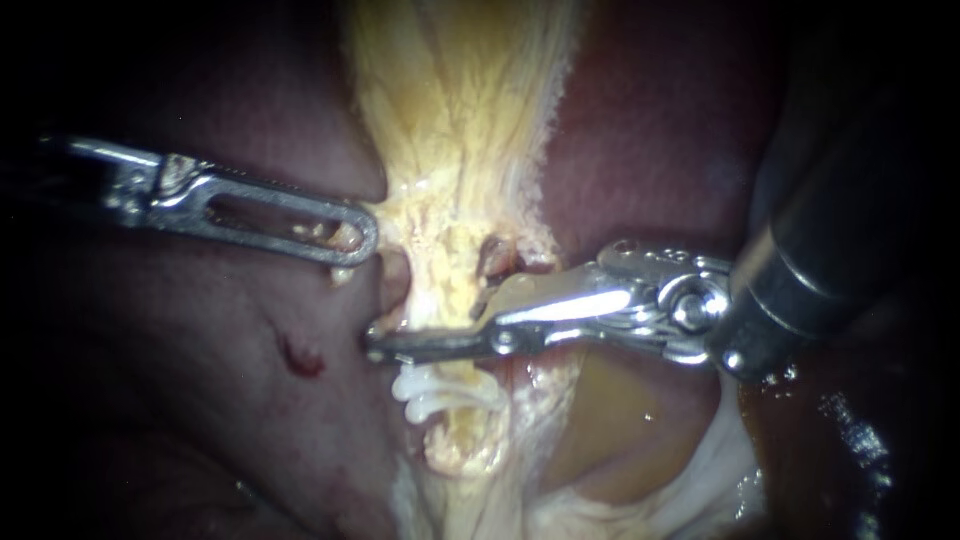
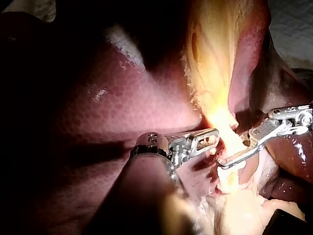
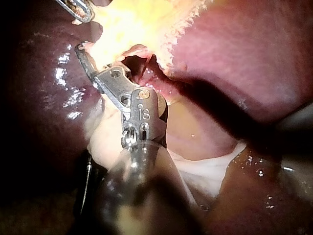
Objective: Going back third clip left tube
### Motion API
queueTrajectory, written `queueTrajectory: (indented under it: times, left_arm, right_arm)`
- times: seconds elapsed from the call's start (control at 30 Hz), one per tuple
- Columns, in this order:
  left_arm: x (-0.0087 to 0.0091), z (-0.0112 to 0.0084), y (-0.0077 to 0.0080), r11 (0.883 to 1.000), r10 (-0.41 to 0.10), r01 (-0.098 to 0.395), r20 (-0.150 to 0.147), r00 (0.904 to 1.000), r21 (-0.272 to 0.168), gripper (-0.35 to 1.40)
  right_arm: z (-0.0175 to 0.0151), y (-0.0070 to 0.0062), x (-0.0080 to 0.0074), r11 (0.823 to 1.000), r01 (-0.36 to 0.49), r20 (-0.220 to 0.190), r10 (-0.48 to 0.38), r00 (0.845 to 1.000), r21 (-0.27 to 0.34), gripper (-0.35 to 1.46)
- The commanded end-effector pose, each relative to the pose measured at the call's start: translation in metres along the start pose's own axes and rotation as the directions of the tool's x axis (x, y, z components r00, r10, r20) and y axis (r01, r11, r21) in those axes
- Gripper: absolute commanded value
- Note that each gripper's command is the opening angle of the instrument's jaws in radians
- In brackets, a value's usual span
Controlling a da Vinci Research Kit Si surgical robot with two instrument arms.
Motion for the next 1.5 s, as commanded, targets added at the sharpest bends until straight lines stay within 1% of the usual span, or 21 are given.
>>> queueTrajectory:
  times: [0.03, 0.2, 0.23, 0.27, 0.3, 0.33, 0.37, 0.43, 0.57, 0.7, 0.77, 0.87, 1.0, 1.07, 1.13, 1.17, 1.27, 1.3, 1.5]
  left_arm:
    - [0.0000, 0.0000, 0.0000, 1.000, 0.000, 0.000, 0.000, 1.0000, 0.001, -0.35]
    - [0.0000, -0.0001, 0.0000, 1.000, 0.001, -0.001, -0.001, 1.0000, 0.001, -0.35]
    - [0.0000, -0.0001, 0.0001, 1.000, 0.001, -0.001, -0.001, 1.0000, 0.001, -0.35]
    - [0.0000, -0.0001, 0.0001, 1.000, 0.001, -0.001, -0.001, 1.0000, 0.001, -0.35]
    - [0.0000, -0.0001, 0.0001, 1.000, 0.001, -0.001, -0.001, 1.0000, 0.001, -0.35]
    - [0.0000, -0.0001, 0.0001, 1.000, 0.001, -0.001, -0.001, 1.0000, 0.001, -0.35]
    - [0.0000, -0.0001, 0.0001, 1.000, 0.001, -0.001, -0.001, 1.0000, 0.001, -0.35]
    - [0.0000, -0.0001, 0.0001, 1.000, 0.001, -0.001, -0.001, 1.0000, 0.001, -0.35]
    - [0.0000, -0.0001, 0.0001, 1.000, 0.001, -0.001, -0.001, 1.0000, 0.001, -0.35]
    - [0.0000, -0.0001, 0.0001, 1.000, 0.001, -0.001, -0.001, 1.0000, 0.001, -0.35]
    - [0.0000, -0.0001, 0.0001, 1.000, 0.001, -0.001, -0.001, 1.0000, 0.001, -0.35]
    - [0.0000, -0.0001, 0.0001, 1.000, 0.001, -0.001, -0.001, 1.0000, 0.001, -0.35]
    - [0.0000, -0.0001, 0.0001, 1.000, 0.001, -0.001, -0.001, 1.0000, 0.001, -0.35]
    - [0.0000, -0.0001, 0.0001, 1.000, 0.001, -0.001, -0.001, 1.0000, 0.001, -0.35]
    - [0.0000, -0.0001, 0.0001, 1.000, 0.001, -0.001, -0.001, 1.0000, 0.001, -0.35]
    - [0.0000, -0.0001, 0.0001, 1.000, 0.001, -0.001, -0.001, 1.0000, 0.001, -0.35]
    - [0.0000, -0.0002, 0.0001, 1.000, 0.001, -0.001, -0.001, 1.0000, 0.001, -0.35]
    - [0.0000, -0.0002, 0.0001, 1.000, 0.001, -0.001, -0.001, 1.0000, 0.001, -0.35]
    - [0.0000, -0.0002, 0.0001, 1.000, 0.001, -0.001, -0.001, 1.0000, 0.002, -0.35]
  right_arm:
    - [0.0000, 0.0000, 0.0000, 1.000, -0.001, 0.000, 0.001, 1.000, 0.001, -0.35]
    - [0.0001, 0.0000, -0.0004, 1.000, 0.001, 0.000, -0.001, 1.000, -0.002, -0.35]
    - [0.0002, 0.0000, -0.0006, 1.000, 0.003, 0.005, -0.003, 1.000, 0.003, -0.29]
    - [0.0003, 0.0000, -0.0007, 0.999, 0.051, 0.002, -0.051, 0.999, 0.006, -0.11]
    - [0.0004, 0.0000, -0.0009, 0.997, 0.081, -0.001, -0.081, 0.997, 0.010, 0.07]
    - [0.0006, 0.0000, -0.0010, 0.996, 0.094, -0.019, -0.094, 0.995, 0.002, 0.30]
    - [0.0008, 0.0001, -0.0010, 0.994, 0.106, -0.030, -0.106, 0.994, -0.009, 0.39]
    - [0.0012, 0.0001, -0.0011, 0.993, 0.117, -0.049, -0.118, 0.992, -0.013, 0.45]
    - [0.0021, 0.0005, -0.0012, 0.980, 0.192, -0.049, -0.194, 0.980, -0.042, 0.49]
    - [0.0022, 0.0013, -0.0015, 0.956, 0.281, -0.042, -0.285, 0.958, -0.078, 0.50]
    - [0.0017, 0.0017, -0.0017, 0.942, 0.320, -0.037, -0.325, 0.945, -0.104, 0.50]
    - [0.0006, 0.0022, -0.0021, 0.919, 0.372, -0.026, -0.378, 0.926, -0.128, 0.50]
    - [-0.0013, 0.0025, -0.0027, 0.899, 0.412, -0.014, -0.419, 0.908, -0.148, 0.50]
    - [-0.0023, 0.0024, -0.0031, 0.889, 0.433, -0.009, -0.439, 0.899, -0.148, 0.50]
    - [-0.0035, 0.0021, -0.0035, 0.885, 0.444, -0.006, -0.449, 0.893, -0.141, 0.50]
    - [-0.0040, 0.0019, -0.0036, 0.880, 0.455, -0.004, -0.460, 0.888, -0.138, 0.50]
    - [-0.0060, 0.0012, -0.0040, 0.873, 0.471, -0.001, -0.475, 0.880, -0.127, 0.50]
    - [-0.0069, 0.0010, -0.0042, 0.868, 0.481, 0.001, -0.485, 0.875, -0.123, 0.50]
    - [-0.0109, -0.0001, -0.0043, 0.847, 0.516, 0.013, -0.519, 0.855, -0.130, 0.50]
